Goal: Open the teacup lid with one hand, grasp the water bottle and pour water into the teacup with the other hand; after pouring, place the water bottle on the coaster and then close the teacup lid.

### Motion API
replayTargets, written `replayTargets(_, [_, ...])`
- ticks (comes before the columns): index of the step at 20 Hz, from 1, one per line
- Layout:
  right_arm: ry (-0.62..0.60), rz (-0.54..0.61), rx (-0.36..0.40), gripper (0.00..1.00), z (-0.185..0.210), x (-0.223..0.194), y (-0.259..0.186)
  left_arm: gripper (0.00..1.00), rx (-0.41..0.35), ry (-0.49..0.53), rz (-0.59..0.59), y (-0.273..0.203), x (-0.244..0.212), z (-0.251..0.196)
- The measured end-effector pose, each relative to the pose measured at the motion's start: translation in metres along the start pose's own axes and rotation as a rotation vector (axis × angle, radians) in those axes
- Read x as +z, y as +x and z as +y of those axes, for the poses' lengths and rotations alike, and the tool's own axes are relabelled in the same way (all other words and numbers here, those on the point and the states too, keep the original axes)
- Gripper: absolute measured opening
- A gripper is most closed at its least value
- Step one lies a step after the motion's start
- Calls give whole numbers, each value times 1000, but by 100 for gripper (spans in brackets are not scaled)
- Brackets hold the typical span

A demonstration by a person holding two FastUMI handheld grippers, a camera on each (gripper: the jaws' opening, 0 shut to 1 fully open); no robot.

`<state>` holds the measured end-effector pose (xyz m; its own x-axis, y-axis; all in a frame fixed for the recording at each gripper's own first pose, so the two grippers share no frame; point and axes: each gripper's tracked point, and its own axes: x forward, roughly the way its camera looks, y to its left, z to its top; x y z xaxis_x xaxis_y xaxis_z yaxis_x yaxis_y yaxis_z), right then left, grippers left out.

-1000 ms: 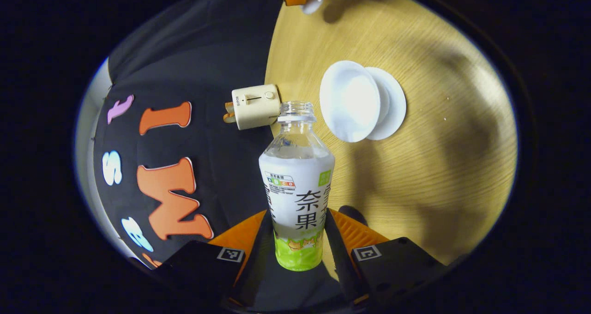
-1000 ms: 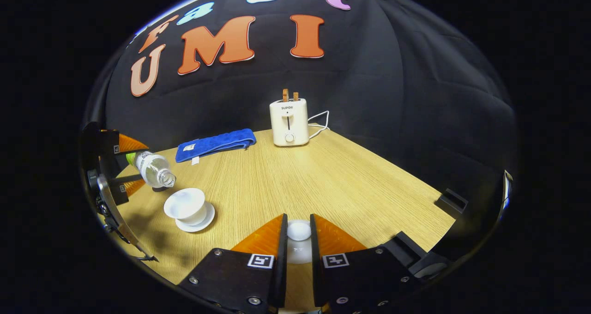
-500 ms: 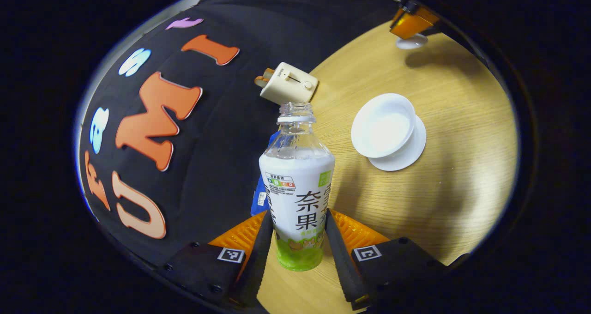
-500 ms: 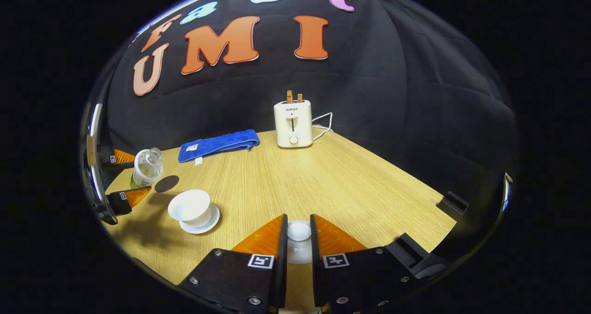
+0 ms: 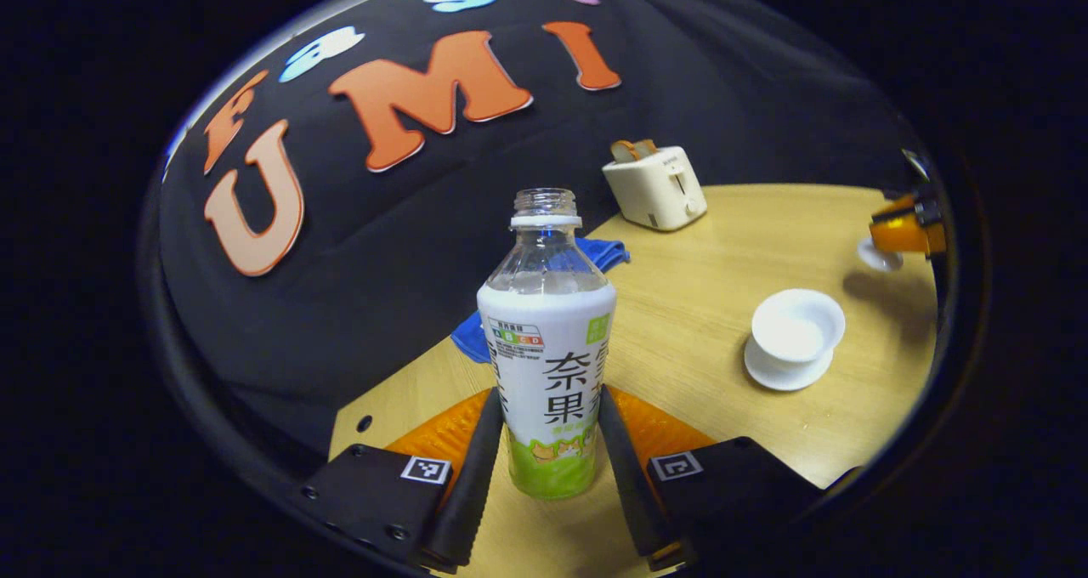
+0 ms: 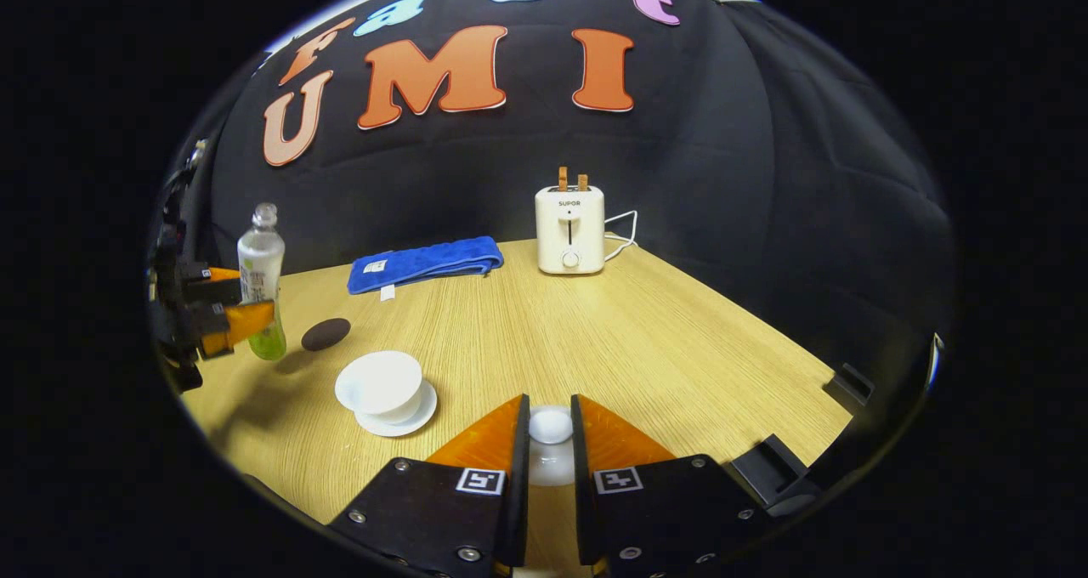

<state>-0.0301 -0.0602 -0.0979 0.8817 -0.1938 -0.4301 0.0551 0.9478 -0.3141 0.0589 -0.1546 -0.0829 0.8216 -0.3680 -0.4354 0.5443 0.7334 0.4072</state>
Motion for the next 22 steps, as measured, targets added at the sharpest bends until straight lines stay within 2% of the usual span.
replayTargets(2, [-2, 2, 5, 24, 3, 1, 1, 71, 34, -97, -59, -2, 17, 26])
replayTargets(3, [-5, 1, 8, 24, 4, 1, 1, 66, 51, -139, -76, 1, 20, 35])
replayTargets(4, [-6, 1, 8, 24, 5, 2, 2, 71, 65, -181, -86, 1, 22, 44])
replayTargets(5, [-8, 3, 5, 24, 5, 1, 2, 71, 72, -224, -98, 1, 23, 54])
replayTargets(6, [-6, 5, 4, 24, 5, 1, 4, 66, 77, -264, -108, 7, 26, 64])
replayTargets(7, [-3, 7, 4, 24, 4, 1, 5, 66, 86, -298, -118, 9, 27, 71])
replayTargets(9, [-2, 13, 6, 24, 6, 1, 9, 67, 83, -359, -128, 23, 27, 75])
replayTargets(11, [-10, 19, 5, 24, 8, 0, 12, 75, 62, -428, -130, 34, 28, 75])
replayTargets(12, [-12, 20, 7, 24, 9, 1, 14, 71, 56, -448, -131, 41, 28, 76])
replayTargets(15, [-17, 30, 4, 24, 9, 0, 20, 69, 57, -457, -112, 57, 17, 76])
replayTargets(18, [-15, 47, -1, 24, 7, -2, 28, 73, 29, -481, -81, 77, 4, 67])
replayTargets(22, [-16, 63, -1, 24, 8, -5, 34, 70, 19, -486, -15, 89, -15, 56])
